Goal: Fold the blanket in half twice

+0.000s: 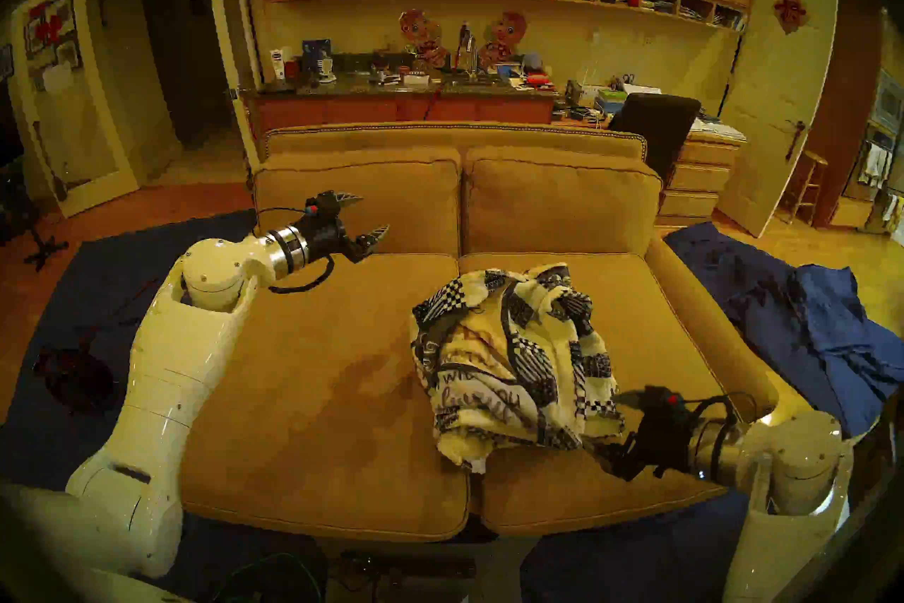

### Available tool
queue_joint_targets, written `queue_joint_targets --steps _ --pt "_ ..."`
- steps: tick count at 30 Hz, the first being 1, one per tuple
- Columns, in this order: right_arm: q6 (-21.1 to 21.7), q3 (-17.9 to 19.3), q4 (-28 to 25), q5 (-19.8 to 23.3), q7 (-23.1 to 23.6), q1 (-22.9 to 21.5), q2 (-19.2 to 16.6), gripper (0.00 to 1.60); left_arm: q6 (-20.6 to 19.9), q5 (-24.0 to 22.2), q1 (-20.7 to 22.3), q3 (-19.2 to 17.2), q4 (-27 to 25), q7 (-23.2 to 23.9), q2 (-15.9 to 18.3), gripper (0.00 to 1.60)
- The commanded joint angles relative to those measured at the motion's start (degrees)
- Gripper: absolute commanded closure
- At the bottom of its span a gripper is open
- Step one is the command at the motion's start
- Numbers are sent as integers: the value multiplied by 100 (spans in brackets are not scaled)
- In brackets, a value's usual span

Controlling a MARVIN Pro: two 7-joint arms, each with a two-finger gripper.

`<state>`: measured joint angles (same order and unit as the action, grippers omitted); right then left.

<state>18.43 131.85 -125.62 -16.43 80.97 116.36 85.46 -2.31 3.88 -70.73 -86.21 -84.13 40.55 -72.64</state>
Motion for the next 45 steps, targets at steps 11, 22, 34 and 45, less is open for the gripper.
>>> queue_joint_targets --steps 11,22,34,45 --pt "73 -1333 876 -86 -626 -1331 -50 53 19 5 88 -22 -52 -1 3 0" --pt "-181 -1787 1720 -89 -1482 -1977 -92 56 19 10 87 -27 -52 4 -2 0" --pt "-687 -2129 2683 -481 -2279 -2650 -262 39 20 16 87 -33 -52 9 -7 0" --pt "-968 -1802 3411 -593 -2693 -3040 -517 21 20 21 87 -37 -52 13 -11 0"
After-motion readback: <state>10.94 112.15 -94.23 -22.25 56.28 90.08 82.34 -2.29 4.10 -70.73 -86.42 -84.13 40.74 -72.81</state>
